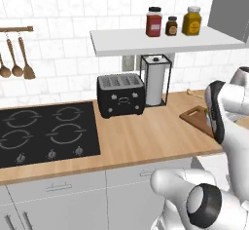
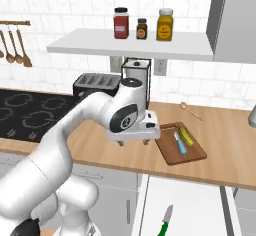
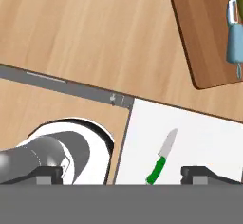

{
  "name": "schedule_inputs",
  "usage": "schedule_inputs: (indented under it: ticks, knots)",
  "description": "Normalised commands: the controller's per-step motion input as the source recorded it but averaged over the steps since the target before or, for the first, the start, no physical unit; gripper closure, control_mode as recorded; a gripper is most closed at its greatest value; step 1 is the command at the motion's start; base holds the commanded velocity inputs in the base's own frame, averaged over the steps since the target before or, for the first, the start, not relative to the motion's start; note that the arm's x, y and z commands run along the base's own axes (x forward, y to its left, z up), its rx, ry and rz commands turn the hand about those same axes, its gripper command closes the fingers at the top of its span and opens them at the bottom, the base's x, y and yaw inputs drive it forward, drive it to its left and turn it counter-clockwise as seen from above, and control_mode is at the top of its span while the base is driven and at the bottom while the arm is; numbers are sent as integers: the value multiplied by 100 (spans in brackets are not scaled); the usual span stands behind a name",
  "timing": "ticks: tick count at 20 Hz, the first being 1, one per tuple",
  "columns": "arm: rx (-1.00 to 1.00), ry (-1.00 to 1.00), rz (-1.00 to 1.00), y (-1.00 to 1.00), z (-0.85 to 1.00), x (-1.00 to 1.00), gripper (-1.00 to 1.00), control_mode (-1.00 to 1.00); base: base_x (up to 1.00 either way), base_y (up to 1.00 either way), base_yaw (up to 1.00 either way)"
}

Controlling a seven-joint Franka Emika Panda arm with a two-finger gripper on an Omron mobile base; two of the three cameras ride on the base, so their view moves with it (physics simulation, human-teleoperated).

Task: Place the appropriate cutting tool for cutting the cucumber skin on the cutting board.

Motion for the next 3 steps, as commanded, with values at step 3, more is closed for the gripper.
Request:
schedule_inputs:
  ticks: [3]
  knots:
    - [-15, 0, -24, 98, 30, -100, -100, -100, 0, 0, 0]
